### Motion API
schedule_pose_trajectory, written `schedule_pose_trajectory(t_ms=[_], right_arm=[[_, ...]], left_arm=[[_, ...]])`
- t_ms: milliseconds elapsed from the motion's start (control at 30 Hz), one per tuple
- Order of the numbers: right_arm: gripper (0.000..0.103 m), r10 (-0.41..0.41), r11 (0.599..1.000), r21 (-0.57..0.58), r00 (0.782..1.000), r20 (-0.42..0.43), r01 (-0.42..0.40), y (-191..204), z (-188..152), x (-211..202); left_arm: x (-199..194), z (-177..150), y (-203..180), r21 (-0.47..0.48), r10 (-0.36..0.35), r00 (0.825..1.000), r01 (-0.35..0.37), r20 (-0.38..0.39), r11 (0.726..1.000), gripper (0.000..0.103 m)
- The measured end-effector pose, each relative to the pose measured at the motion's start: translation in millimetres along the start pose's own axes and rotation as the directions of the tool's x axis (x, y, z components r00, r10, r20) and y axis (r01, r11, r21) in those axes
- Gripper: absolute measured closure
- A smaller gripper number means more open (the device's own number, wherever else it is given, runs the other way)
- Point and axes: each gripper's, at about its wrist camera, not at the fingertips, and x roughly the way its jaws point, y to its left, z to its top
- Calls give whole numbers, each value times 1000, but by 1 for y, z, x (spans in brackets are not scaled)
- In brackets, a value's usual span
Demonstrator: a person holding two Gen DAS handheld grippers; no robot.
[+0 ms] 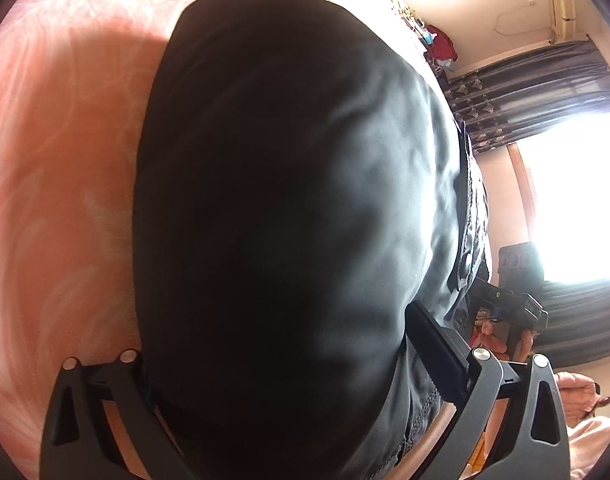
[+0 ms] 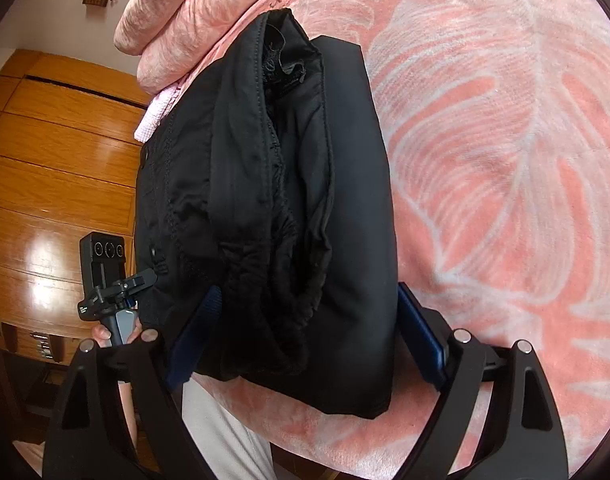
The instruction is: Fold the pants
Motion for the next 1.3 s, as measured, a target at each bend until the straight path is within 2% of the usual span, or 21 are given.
schedule_pose_trajectory(t_ms=[100, 200, 233, 300, 333, 367, 467, 567, 733, 867, 967, 1100, 1200, 1233, 1300], right_arm=[[24, 14, 1000, -4, 1000, 12, -14, 0, 0, 2], [53, 26, 999, -46, 999, 43, -24, 8, -2, -7], [60, 24, 998, -67, 998, 56, -21, 13, -3, -12], [65, 6, 994, -110, 997, 75, 2, 26, -4, -19], [66, -7, 990, -137, 996, 84, 18, 35, -5, -22], [67, -17, 986, -165, 995, 93, 33, 42, -6, -26], [69, -29, 971, -232, 992, 126, 58, 65, -5, -37], [69, -53, 950, -294, 984, 171, 102, 84, 2, -52], [69, -69, 923, -352, 967, 245, 155, 96, 33, -82], [69, -74, 911, -370, 955, 286, 182, 88, 69, -98], [69, -71, 916, -360, 956, 286, 176, 69, 98, -96], [68, -76, 931, -327, 961, 265, 163, 35, 132, -77], [67, -108, 940, -291, 965, 238, 176, 11, 149, -50], [65, -116, 943, -280, 967, 227, 179, 1, 150, -45], [61, -83, 960, -244, 973, 214, 136, -20, 151, -40]], left_arm=[[2, 4, 4, -16, -6, 1000, 6, 4, 1000, 3], [-3, 0, 0, -34, 11, 999, -9, 38, 999, 4], [-7, -3, 0, -36, 27, 998, -25, 49, 999, 8], [-15, -4, -5, -42, 49, 995, -46, 83, 998, 21], [-19, -4, -6, -49, 51, 994, -47, 97, 998, 31], [-23, -4, -8, -62, 48, 993, -41, 111, 997, 41], [-30, -4, -14, -72, 66, 987, -56, 145, 996, 53], [-37, -5, -23, -70, 53, 976, -39, 211, 997, 60], [-41, 14, -48, 10, 10, 951, -14, 308, 1000, 61], [-36, 47, -70, 61, -7, 940, -15, 342, 998, 61], [-21, 75, -81, 85, -3, 931, -30, 365, 996, 61], [10, 110, -97, 96, 40, 930, -81, 365, 992, 61], [29, 121, -87, 70, 88, 939, -118, 333, 991, 61], [34, 123, -82, 58, 94, 941, -120, 326, 991, 57], [39, 121, -75, 54, 84, 941, -107, 327, 993, 51]])
